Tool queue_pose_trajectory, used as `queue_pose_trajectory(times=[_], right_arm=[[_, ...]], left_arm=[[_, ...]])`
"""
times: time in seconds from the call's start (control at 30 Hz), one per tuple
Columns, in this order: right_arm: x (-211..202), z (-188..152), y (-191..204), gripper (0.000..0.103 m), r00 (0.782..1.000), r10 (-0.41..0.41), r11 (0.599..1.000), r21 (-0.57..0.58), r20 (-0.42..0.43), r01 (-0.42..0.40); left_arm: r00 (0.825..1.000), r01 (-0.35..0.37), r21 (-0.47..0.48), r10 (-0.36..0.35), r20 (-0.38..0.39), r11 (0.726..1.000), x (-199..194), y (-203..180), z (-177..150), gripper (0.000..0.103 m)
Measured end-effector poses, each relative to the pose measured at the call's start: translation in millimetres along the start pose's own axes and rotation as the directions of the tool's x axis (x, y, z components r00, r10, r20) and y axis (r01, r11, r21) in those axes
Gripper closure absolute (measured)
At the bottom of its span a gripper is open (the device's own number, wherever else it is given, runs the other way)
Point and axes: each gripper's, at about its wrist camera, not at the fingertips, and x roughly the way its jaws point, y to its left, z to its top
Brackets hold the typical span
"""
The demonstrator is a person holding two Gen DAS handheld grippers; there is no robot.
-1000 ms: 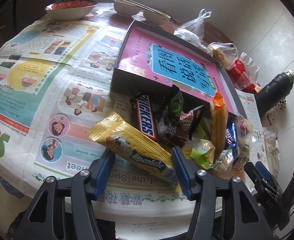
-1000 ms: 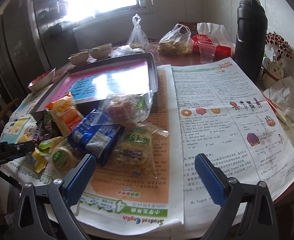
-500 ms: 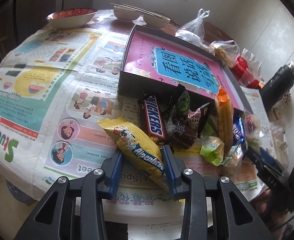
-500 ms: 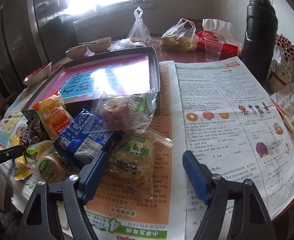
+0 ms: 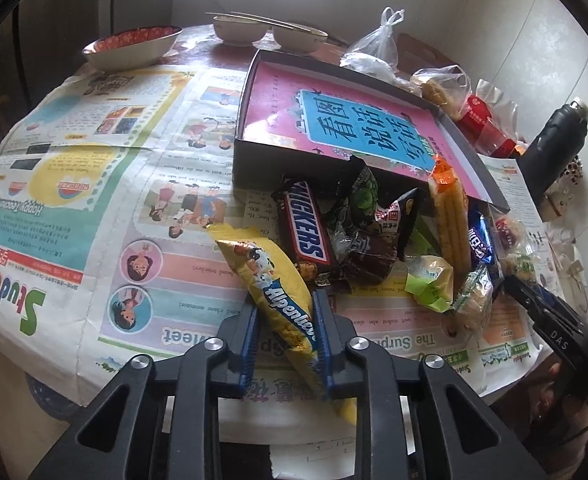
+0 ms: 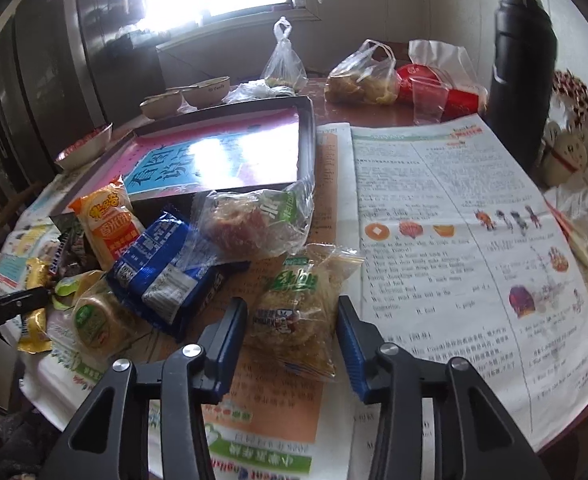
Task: Organize snacks
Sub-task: 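Lift the Alpenliebe bar with left tool while right tool carries pastry bag over box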
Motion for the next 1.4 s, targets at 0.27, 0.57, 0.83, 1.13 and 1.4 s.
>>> queue_pose_trajectory(times=[0.27,0.57,0.83,1.13,1.4], right_arm=[[-17.2,-1.9,-19.6,0.062,0.999,-0.029,0.997,0.072,0.020,0.027],[-34.4,11.2,-18.6,0.064,0.995,-0.013,0.997,0.074,0.101,0.005],[-39.7,34.0,1.8,0.064,0.987,0.042,0.999,0.026,0.152,-0.047],[-26.1,63.8,23.6,0.064,0.981,0.094,0.996,-0.015,0.169,-0.093],[-5.2,79.9,33.8,0.064,0.983,0.110,0.994,-0.038,0.149,-0.105]], left_arm=[[0.998,0.041,-0.023,-0.040,0.048,0.999,-20.2,11.1,3.1,0.089],[0.992,0.094,-0.038,-0.091,0.082,0.995,-26.1,18.1,12.6,0.090],[0.986,0.112,-0.038,-0.107,0.126,0.993,-34.4,15.6,28.9,0.090],[0.978,0.120,-0.031,-0.113,0.177,0.992,-40.6,9.5,52.5,0.090],[0.970,0.140,-0.031,-0.131,0.206,0.990,-33.2,-0.8,78.5,0.090]])
